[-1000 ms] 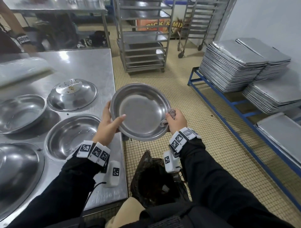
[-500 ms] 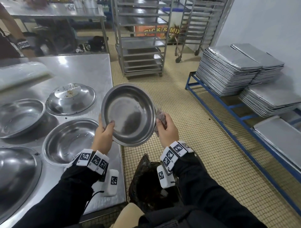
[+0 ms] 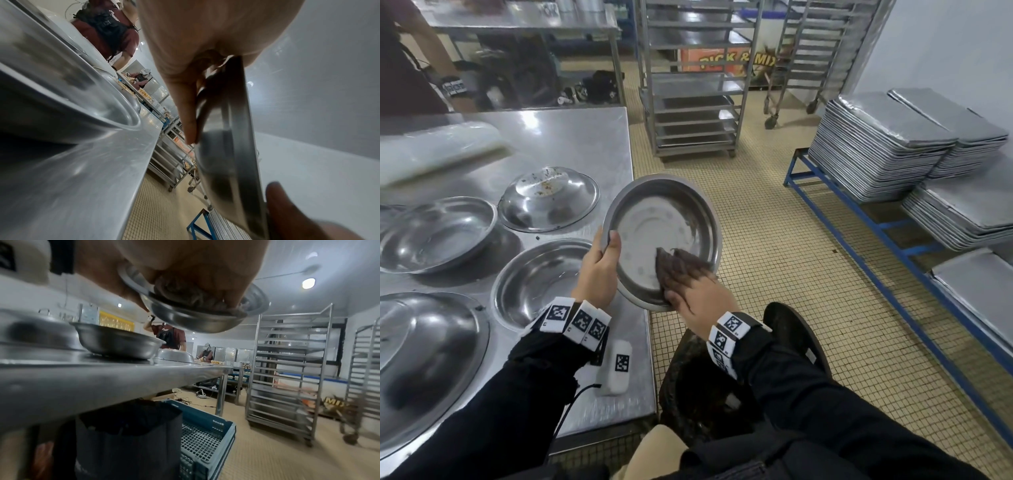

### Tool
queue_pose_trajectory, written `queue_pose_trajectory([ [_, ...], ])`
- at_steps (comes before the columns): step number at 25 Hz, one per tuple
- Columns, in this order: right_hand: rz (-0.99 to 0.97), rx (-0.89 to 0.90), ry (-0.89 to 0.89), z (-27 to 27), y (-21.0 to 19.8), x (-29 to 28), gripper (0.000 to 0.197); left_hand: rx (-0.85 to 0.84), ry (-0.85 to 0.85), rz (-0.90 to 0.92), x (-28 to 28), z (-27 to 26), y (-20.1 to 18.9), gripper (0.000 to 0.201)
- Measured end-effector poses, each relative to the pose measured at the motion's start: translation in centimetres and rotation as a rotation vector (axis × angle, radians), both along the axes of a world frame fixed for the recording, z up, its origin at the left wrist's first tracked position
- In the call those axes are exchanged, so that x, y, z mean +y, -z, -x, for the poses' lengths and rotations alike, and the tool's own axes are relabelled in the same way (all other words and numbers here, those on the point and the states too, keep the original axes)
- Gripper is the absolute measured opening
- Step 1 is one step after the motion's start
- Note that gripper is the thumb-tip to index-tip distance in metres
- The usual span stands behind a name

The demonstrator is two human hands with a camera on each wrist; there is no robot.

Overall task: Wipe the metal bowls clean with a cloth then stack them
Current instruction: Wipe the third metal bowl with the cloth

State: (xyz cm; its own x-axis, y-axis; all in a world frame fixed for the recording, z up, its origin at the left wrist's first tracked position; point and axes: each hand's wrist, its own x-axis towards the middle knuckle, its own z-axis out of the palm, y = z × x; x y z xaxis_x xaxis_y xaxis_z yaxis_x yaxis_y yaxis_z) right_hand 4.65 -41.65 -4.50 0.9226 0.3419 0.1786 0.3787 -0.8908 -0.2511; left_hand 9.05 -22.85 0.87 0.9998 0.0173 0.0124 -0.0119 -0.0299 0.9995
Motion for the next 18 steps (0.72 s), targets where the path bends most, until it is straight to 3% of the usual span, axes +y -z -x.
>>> queue_pose_trajectory([
  [3,-0.126,0.032,-0.03,0.0,-0.6,1.5,0.056,-0.051,-0.02,-0.065,-0.8,0.7,-0.5,0.034],
  [6,-0.292,0.037,0.005,0.9,-1.1,3.6,0.046,-0.131,-0.021,-0.12,-1.4,0.6,-1.3,0.044],
  [9,-0.095,-0.002,0.18,0.9,-0.5,1.6,0.059,-0.115,0.016,-0.085,-1.2,0.0,-1.6,0.055],
  [11,0.078,0.053,0.313,0.0,-0.3,-1.0,0.057,-0.093,0.029,-0.086,-1.5,0.2,-1.3,0.046],
  [13,0.099,0.071,0.416,-1.4,-0.4,-3.4,0.056,-0.037,0.054,-0.048,-1.9,0.5,-0.8,0.04],
  [15,0.009,-0.033,0.423,-2.5,-0.9,-4.9,0.058,0.025,0.039,0.009,-2.1,0.7,-0.2,0.029],
  [18,-0.296,-0.068,0.405,-3.3,-2.2,-5.9,0.057,0.141,0.006,0.054,-1.7,0.9,-0.2,0.029],
])
